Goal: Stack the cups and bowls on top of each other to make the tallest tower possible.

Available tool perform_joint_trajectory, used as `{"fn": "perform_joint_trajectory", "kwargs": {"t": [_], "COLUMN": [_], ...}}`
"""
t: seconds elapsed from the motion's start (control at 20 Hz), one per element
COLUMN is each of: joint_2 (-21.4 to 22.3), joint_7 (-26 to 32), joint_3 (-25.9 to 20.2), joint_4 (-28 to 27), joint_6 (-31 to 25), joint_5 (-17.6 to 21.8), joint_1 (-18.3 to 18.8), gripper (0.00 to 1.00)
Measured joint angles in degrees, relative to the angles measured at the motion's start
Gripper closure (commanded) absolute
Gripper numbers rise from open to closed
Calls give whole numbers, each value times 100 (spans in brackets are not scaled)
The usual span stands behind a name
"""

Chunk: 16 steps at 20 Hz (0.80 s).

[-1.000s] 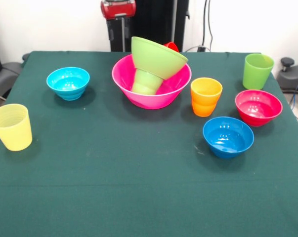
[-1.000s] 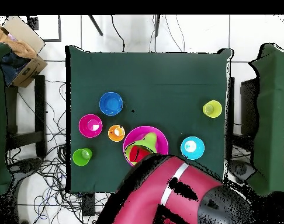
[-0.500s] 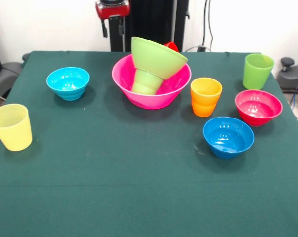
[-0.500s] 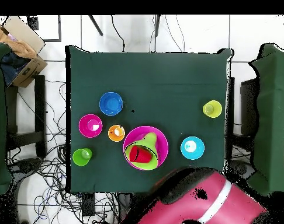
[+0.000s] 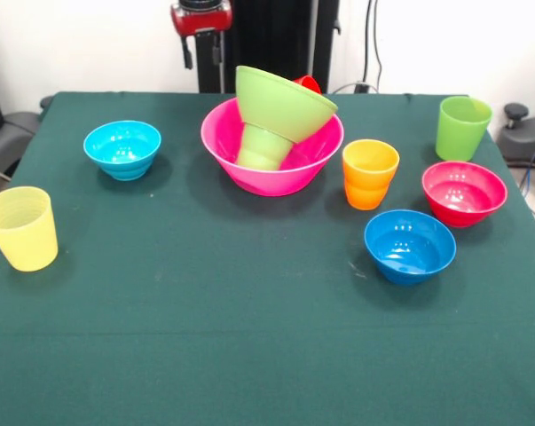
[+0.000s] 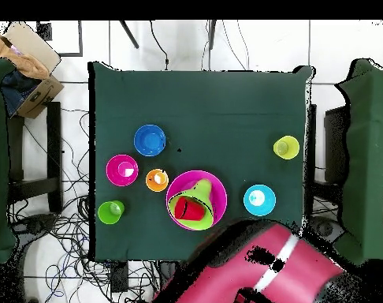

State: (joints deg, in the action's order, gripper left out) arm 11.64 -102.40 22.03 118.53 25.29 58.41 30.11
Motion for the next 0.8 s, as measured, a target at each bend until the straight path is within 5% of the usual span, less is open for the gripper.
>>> {"fn": "perform_joint_trajectory", "kwargs": {"t": [0.55,0.8], "joint_2": [-580,-625], "joint_7": [0,0], "joint_3": [439,442], "joint_4": [-183,-286], "joint_6": [1313,1332], "joint_5": [-285,-42], "joint_1": [-195,-129], "gripper": [0,0]}}
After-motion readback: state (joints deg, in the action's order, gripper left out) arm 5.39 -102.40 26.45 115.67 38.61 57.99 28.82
